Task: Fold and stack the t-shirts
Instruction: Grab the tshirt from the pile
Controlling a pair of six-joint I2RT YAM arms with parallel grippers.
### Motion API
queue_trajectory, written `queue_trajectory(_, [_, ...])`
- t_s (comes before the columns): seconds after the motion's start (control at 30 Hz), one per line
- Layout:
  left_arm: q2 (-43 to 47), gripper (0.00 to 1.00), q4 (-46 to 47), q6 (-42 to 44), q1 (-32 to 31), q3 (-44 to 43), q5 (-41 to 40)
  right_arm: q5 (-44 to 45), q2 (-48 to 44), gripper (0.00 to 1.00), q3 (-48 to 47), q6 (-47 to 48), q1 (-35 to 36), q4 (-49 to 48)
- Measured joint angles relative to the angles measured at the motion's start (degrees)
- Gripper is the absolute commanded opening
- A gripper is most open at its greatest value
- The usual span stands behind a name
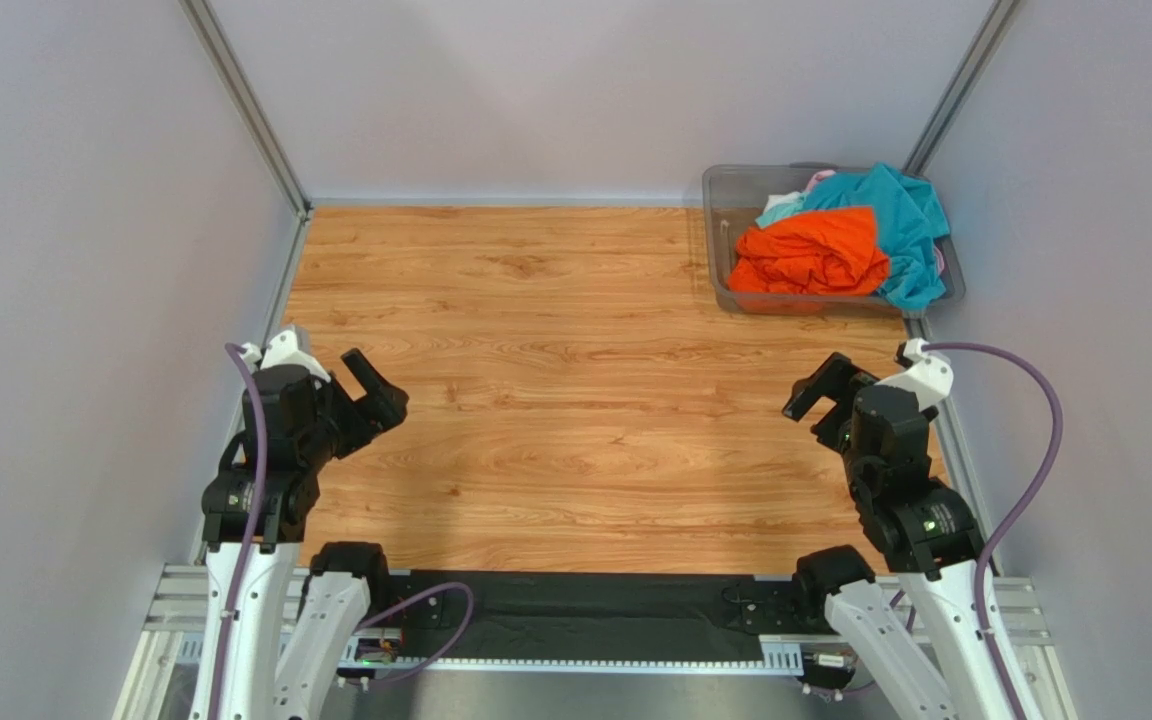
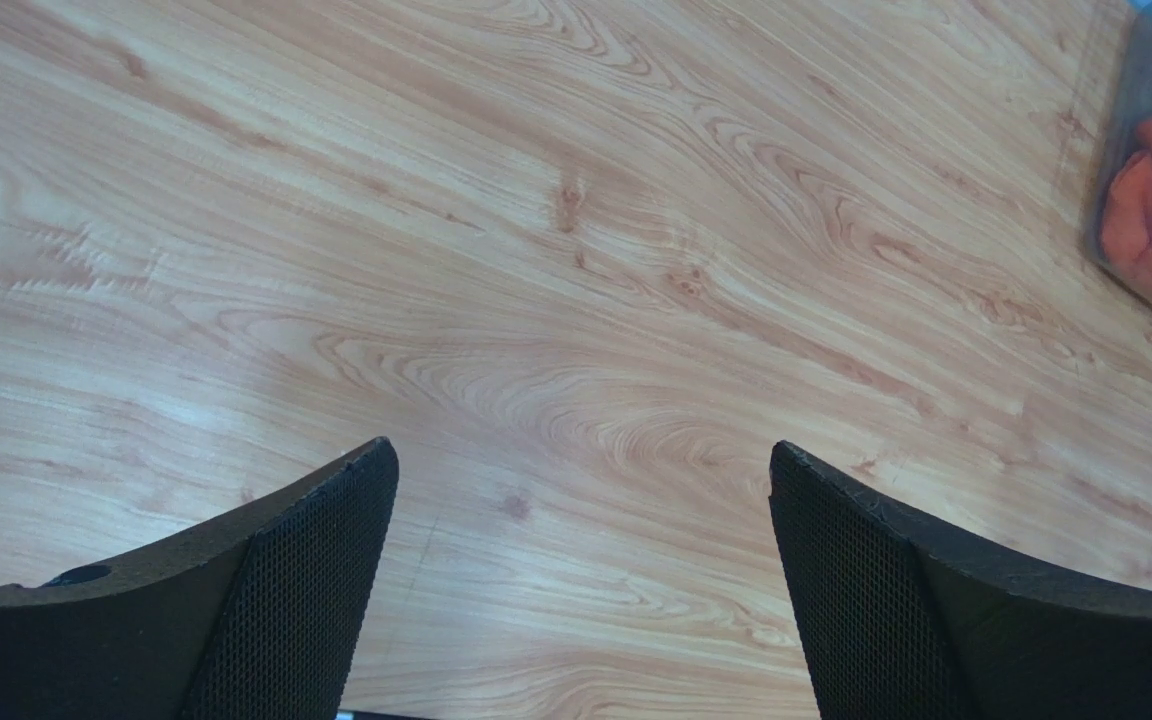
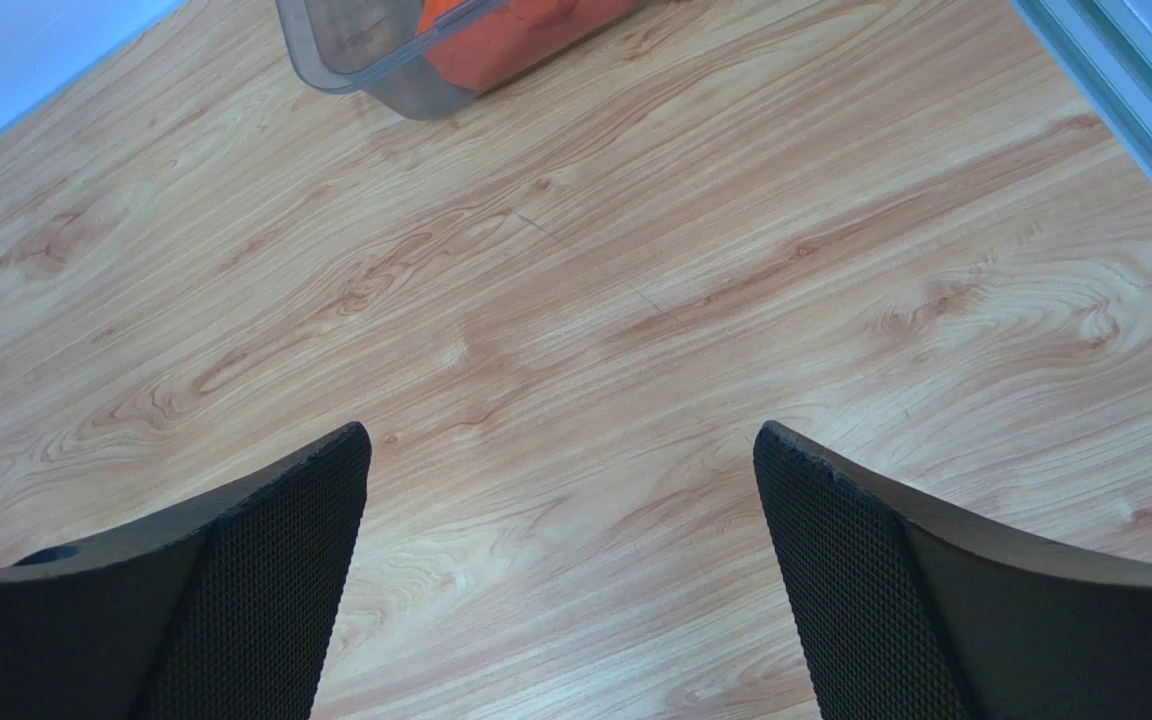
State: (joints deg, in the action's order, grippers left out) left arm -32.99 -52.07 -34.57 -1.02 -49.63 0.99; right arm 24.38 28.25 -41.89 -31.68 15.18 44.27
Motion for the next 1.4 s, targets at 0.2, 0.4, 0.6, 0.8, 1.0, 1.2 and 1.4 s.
queue_trajectory(0.2, [2.7, 1.0, -0.5, 1.5, 0.0, 0.7, 0.3, -3.2, 0.1, 1.0, 0.0, 0.7, 0.0, -0.5])
queue_trajectory(0.4, [6.9, 1.0, -1.0, 1.7, 0.0, 2.6, 0.4, -5.3, 0.7, 1.0, 0.0, 2.0, 0.0, -2.3])
queue_trajectory(0.6, [7.4, 1.0, -1.3, 1.7, 0.0, 3.0, 0.3, -6.0, 6.7, 1.0, -1.9, 3.1, 0.0, -3.2])
queue_trajectory(0.8, [7.4, 1.0, -1.6, 1.6, 0.0, 3.5, 0.2, -5.4, 19.9, 1.0, -9.5, 4.5, 0.0, -5.4])
queue_trajectory(1.0, [7.3, 1.0, -1.9, 1.5, 0.0, 3.5, 0.0, -4.2, 40.1, 1.0, -24.3, 6.1, -2.1, -7.7])
queue_trajectory(1.2, [7.0, 1.0, -2.1, 1.5, 0.0, 3.6, 0.0, -4.6, 65.4, 1.0, -44.2, 6.5, -7.8, -8.8])
queue_trajectory(1.4, [5.6, 1.0, -2.3, 1.4, 0.0, 4.0, 0.0, -2.4, 91.2, 0.99, -67.9, 6.4, -12.2, -5.4])
